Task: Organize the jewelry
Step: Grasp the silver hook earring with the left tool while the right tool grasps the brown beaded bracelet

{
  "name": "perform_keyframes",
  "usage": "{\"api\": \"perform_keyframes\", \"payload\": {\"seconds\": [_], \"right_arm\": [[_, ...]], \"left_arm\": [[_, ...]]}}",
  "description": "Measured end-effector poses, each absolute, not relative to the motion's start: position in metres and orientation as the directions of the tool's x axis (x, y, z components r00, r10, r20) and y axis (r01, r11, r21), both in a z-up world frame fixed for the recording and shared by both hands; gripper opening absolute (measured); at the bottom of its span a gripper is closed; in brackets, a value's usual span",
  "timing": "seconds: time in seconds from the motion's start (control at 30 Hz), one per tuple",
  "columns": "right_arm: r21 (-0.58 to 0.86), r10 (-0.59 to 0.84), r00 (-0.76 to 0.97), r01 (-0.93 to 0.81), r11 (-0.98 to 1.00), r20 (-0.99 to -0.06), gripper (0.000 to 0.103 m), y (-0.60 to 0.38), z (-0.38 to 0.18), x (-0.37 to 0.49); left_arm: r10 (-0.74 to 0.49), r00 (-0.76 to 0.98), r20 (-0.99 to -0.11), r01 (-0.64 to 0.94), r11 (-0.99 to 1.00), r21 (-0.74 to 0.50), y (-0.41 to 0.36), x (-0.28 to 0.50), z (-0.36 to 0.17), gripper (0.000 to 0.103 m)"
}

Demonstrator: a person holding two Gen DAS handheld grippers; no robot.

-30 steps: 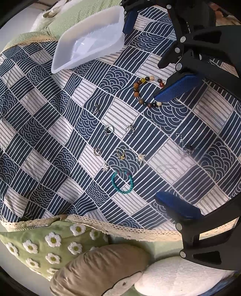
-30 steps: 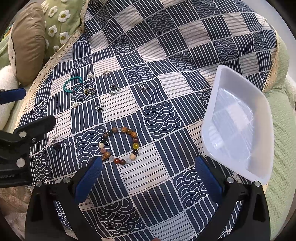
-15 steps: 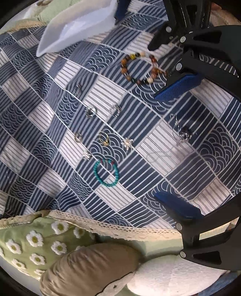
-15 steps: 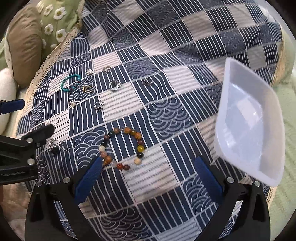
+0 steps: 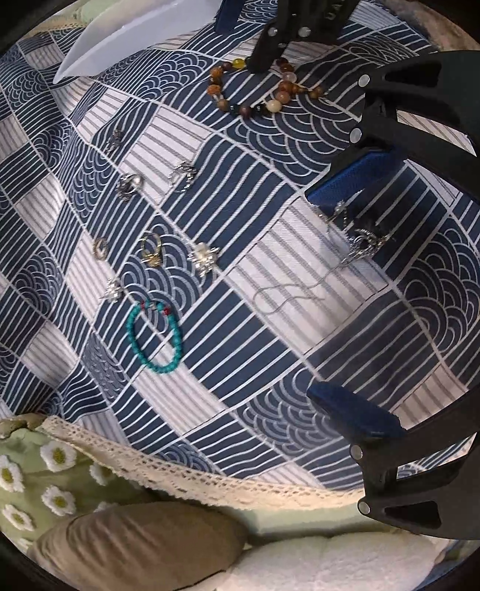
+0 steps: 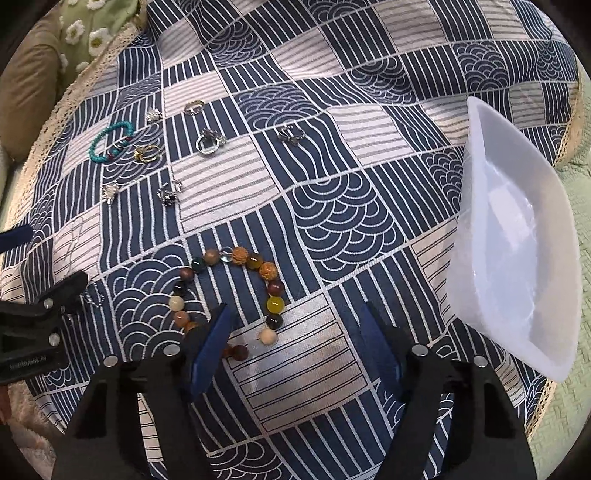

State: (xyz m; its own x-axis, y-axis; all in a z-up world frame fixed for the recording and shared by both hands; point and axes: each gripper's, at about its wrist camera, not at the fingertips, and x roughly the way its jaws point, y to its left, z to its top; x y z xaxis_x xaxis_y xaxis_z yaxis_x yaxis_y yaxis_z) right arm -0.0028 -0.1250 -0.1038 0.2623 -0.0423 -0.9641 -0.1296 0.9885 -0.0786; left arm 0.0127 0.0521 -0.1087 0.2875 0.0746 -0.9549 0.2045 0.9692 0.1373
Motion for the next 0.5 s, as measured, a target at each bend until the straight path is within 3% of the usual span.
{"api": "perform_keyframes", "payload": {"seconds": [0.03,0.1,0.17,0.3,0.47,0.5], "right_arm": [[-0.071,-0.037,0.255,-0.127,0.989,-0.966,0.063,-0.126,-0.105,-0.002],[-0.067,-0.034,0.250,-0.122,0.990,-0.968,0.063,-0.126,-0.107,-0.001],[-0.052,-0.023,0.244,-0.114,0.992,-0.969,0.062,-0.126,-0.109,0.001],[0.001,0.029,0.235,-0.119,0.993,-0.971,0.048,-0.125,-0.113,0.003],[0.072,0.103,0.224,-0.145,0.987,-0.969,0.011,-0.123,-0.110,0.000],[0.075,0.106,0.228,-0.140,0.987,-0.968,0.011,-0.123,-0.109,0.001]], "left_arm": [[0.071,0.283,-0.956,0.205,0.970,0.133,0.053,0.012,-0.110,0.089],[0.062,0.260,-0.964,0.208,0.971,0.118,0.051,0.011,-0.115,0.065],[0.037,0.243,-0.969,0.197,0.977,0.087,0.052,0.011,-0.118,0.060],[0.007,0.235,-0.972,0.192,0.980,0.053,0.051,0.010,-0.119,0.048],[-0.011,0.231,-0.973,0.202,0.979,0.037,0.047,0.003,-0.116,0.013],[-0.001,0.234,-0.972,0.201,0.978,0.048,0.045,0.000,-0.114,0.007]]}}
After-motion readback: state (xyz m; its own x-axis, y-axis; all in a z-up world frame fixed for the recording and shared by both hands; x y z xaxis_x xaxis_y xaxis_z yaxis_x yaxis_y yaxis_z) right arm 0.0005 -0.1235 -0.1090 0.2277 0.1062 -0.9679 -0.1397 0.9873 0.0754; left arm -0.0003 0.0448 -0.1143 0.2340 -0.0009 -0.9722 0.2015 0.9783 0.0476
